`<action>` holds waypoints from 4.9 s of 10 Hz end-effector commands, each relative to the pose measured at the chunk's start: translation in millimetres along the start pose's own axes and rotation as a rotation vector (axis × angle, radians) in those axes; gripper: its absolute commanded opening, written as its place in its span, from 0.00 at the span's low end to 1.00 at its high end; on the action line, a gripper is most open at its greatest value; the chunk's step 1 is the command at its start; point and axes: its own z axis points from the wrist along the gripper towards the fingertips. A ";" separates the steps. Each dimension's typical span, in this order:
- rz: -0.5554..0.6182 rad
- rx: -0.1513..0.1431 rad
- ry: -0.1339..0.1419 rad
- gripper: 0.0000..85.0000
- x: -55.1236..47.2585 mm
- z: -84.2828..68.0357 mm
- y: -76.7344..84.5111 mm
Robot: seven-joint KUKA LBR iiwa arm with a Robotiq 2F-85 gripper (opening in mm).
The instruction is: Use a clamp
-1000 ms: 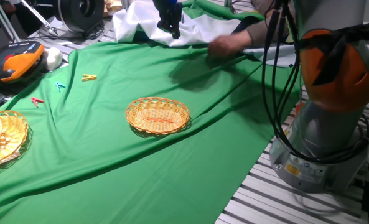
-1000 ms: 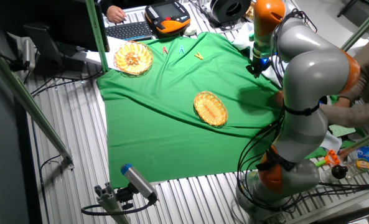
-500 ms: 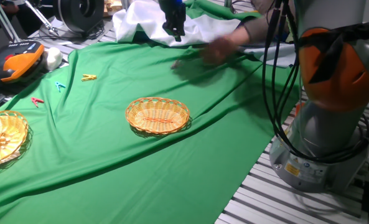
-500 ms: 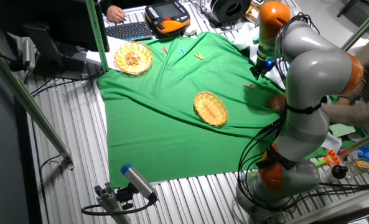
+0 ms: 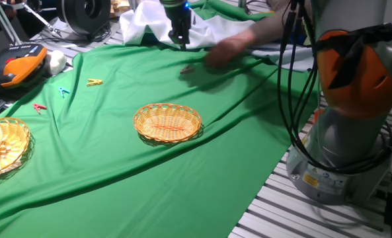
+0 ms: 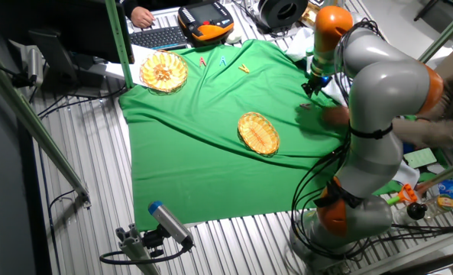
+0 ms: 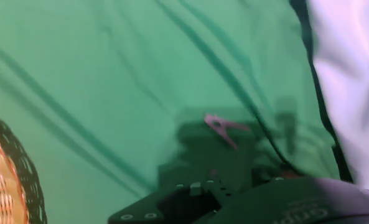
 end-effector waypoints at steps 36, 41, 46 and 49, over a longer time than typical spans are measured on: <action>1.412 -0.258 0.009 0.20 -58.7 12.3 17.9; 0.945 -0.108 0.003 0.40 -56.3 13.0 21.0; 0.890 -0.144 0.040 0.40 -56.3 14.5 21.0; 0.700 -0.047 0.028 0.40 -55.3 14.4 22.4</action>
